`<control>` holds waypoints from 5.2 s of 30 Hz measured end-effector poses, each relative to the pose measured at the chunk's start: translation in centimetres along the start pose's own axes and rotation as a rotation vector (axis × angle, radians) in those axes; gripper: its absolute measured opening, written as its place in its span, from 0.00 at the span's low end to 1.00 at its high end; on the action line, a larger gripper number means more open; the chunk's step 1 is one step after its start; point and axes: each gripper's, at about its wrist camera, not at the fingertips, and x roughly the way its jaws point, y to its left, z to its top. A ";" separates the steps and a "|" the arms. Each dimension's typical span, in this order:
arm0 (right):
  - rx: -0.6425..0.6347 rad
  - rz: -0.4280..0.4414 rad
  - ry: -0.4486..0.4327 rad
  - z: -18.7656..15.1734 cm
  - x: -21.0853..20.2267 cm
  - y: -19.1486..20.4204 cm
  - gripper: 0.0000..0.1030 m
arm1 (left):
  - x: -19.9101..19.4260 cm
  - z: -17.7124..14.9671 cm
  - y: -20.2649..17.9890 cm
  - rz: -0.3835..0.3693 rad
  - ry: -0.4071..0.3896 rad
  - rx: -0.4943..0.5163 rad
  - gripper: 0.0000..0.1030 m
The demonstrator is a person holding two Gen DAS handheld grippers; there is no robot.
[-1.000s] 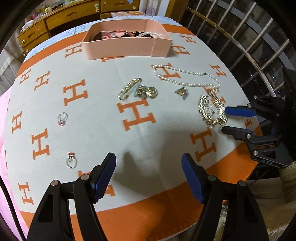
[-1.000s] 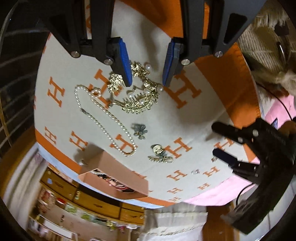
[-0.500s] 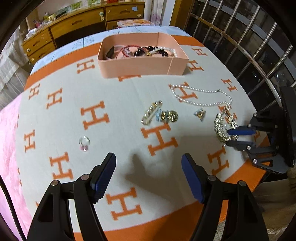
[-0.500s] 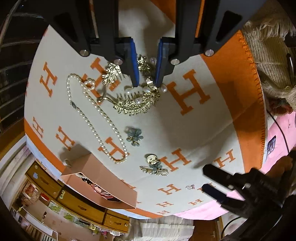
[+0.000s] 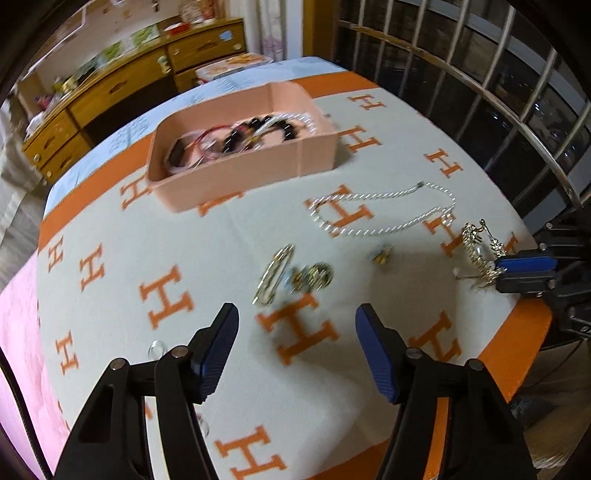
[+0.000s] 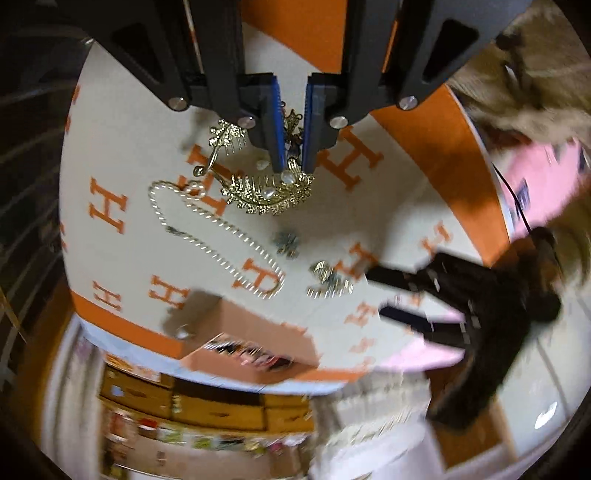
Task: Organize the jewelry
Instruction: 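Grasp the pearl necklace with the left tool while the right tool holds the gold comb, then carry the necklace into the pink box with the left tool while the right tool brings the comb over it, then withdraw both open tools from the box toward the remaining jewelry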
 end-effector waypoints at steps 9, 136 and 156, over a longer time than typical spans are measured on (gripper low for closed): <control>0.278 0.010 -0.166 -0.5 -3.6 -4.0 0.09 | 1.9 5.7 -5.0 -0.045 0.005 0.119 0.53; 0.376 0.033 -0.199 6.0 1.8 -2.0 0.12 | -2.8 3.8 8.3 -0.010 -0.179 -0.375 0.67; 0.182 -0.170 -0.144 3.3 5.5 1.6 0.41 | -0.7 -5.3 1.1 -0.035 -0.196 -0.343 0.66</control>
